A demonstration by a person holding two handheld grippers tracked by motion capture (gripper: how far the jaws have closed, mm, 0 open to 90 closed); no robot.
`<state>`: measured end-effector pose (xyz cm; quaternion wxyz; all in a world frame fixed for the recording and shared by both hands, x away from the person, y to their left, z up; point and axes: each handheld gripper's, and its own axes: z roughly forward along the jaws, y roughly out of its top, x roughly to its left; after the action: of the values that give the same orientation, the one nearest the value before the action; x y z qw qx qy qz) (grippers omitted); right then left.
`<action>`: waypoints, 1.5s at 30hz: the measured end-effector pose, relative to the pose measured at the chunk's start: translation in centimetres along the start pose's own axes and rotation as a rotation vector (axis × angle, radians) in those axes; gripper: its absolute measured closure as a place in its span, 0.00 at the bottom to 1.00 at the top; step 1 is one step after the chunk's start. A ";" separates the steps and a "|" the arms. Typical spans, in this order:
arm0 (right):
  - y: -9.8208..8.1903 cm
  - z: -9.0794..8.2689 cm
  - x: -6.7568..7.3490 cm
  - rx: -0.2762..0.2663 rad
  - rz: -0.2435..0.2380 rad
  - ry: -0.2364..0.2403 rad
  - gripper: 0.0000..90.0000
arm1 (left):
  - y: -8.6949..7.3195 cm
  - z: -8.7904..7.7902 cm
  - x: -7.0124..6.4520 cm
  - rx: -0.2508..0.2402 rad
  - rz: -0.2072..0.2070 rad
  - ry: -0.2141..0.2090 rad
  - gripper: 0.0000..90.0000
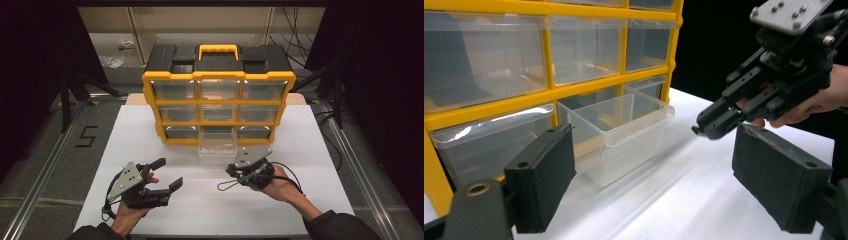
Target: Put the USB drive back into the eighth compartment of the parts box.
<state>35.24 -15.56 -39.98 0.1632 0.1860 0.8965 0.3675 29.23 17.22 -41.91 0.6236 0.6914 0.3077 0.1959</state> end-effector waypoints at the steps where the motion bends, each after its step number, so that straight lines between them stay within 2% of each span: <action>1: 0.1 -0.1 -0.1 -0.005 0.002 -0.005 0.88 | 0.0 0.0 0.0 -0.003 0.000 -0.001 0.19; 5: 0.6 -0.4 -0.4 -0.029 0.018 -0.021 0.88 | 0.0 -0.1 0.1 -0.005 -0.002 0.001 0.19; 14: 1.4 -0.4 -0.9 -0.052 0.025 -0.043 0.88 | 0.0 -0.1 0.1 -0.004 0.000 0.003 0.19; 22: 2.3 -0.2 -1.6 -0.070 0.051 -0.063 0.88 | 0.0 -0.1 0.1 -0.005 0.000 0.004 0.19; 45: 3.6 0.9 -2.9 -0.089 0.082 -0.092 0.88 | 0.1 -0.1 0.0 -0.005 0.003 0.000 0.19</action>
<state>38.88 -13.99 -37.55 0.1969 0.2317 0.8626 0.4044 29.16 17.31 -41.83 0.6250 0.6904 0.3062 0.1974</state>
